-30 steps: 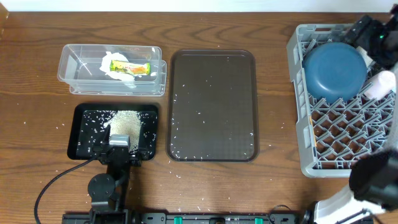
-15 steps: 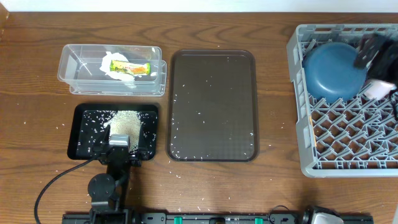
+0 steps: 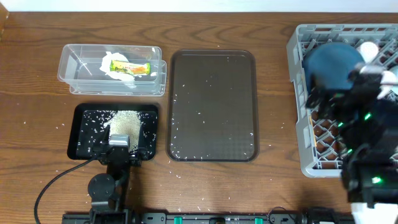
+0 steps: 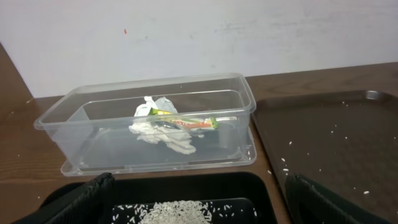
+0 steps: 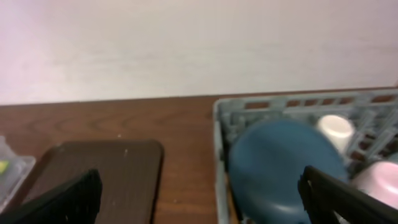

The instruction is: Sort waste into correct bins and load items into the dishwasher rack

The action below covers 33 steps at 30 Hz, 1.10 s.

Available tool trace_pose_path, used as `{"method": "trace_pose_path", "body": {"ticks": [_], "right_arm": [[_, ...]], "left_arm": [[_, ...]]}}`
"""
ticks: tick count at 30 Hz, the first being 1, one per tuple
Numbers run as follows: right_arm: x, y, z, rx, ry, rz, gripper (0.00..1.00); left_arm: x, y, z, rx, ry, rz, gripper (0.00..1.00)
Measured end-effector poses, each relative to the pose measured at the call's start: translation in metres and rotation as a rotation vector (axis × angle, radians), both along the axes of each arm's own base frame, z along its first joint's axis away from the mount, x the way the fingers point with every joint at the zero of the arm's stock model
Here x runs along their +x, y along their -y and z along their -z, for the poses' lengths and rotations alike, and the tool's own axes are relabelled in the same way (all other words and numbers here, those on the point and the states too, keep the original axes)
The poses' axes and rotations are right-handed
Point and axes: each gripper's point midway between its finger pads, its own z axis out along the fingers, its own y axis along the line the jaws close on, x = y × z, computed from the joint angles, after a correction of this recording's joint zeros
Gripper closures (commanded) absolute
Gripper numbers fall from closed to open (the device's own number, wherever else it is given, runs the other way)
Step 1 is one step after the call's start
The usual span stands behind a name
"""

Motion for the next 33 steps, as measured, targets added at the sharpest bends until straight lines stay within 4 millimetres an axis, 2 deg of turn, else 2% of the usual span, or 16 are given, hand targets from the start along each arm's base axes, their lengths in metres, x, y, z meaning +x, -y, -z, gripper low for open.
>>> {"method": "trace_pose_path", "body": {"ticks": [7,9,18,33], "right_arm": [[-0.021,-0.015,0.048,-0.001,0.058,-0.051,0.01],[-0.029,-0.018,0.056,0.001,0.079,-0.063,0.01],[-0.054,-0.036,0.064,-0.015,0.222,-0.146,0.01],[-0.062,-0.036,0.107,-0.029,0.331,-0.143,0.01]], "left_arm": [[0.000,0.000,0.000,0.001,0.000,-0.001,0.11],[0.000,0.000,0.000,0.000,0.000,-0.001,0.11],[0.000,0.000,0.000,0.000,0.000,-0.002,0.11],[0.000,0.000,0.000,0.000,0.000,-0.002,0.11]]}}
